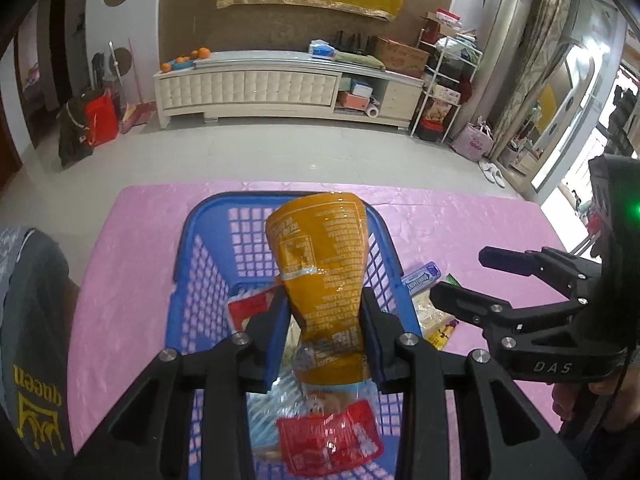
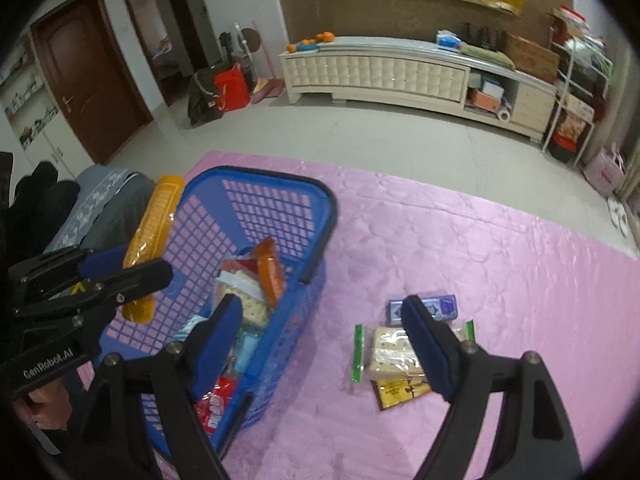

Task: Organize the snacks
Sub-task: 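Open the left tool to drop the yellow pouch into the basket, then withdraw both tools from the basket toward the remaining snacks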

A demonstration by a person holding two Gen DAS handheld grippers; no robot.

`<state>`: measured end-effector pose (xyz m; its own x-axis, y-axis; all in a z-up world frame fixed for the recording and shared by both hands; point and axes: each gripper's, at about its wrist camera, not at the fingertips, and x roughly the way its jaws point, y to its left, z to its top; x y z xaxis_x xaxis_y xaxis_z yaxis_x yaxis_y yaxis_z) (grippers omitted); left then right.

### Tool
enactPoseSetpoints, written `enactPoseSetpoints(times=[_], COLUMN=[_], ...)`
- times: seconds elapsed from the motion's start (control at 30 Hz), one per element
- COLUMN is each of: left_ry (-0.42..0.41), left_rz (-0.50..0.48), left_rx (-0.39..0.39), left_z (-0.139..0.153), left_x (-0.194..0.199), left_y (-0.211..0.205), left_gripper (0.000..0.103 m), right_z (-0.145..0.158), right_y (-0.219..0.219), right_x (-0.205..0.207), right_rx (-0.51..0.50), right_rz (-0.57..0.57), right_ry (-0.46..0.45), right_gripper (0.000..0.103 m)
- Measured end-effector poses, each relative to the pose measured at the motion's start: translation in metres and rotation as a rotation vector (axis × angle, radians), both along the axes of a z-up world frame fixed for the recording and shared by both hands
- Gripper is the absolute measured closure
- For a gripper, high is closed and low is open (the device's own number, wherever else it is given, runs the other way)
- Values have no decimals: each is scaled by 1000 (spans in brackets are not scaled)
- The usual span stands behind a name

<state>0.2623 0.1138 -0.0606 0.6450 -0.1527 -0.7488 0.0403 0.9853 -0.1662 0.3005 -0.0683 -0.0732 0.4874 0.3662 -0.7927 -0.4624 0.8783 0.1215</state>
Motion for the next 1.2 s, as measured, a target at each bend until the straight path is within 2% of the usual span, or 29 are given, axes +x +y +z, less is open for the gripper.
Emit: enactPoseSetpoints(times=[0.07,0.13,0.2,0.27,0.37,0.53,0.9,1.2], left_ry=[7,20,36,58,66,86,-4,-26], left_rz=[-5,-3,-19,-33,-22,8,17,-20], left_rx=[11,19,36,69,90,44,47,70], left_z=[-5,-12,-19,-27,-31,-23,21,35], left_x=[10,19,24,27,24,11,-34,-57], left_y=[-4,-7,-11,-16,-18,-10,-24,-55], left_gripper=[71,65,45,34,34,34,23,23], right_z=[-4,-8,-10,-11,-11,-8,25,39], right_y=[-6,-13,-18,-21,-23,-24,-34,-63], right_x=[6,12,16,17,15,5,-35,-58], right_rx=[6,17,29,33,29,38,39,38], right_rz=[-20,-40,-60,-72,-66,-60,-72,-106], right_ry=[1,17,28,31,36,50,7,-17], right_gripper=[18,18,18,18,18,18,18,18])
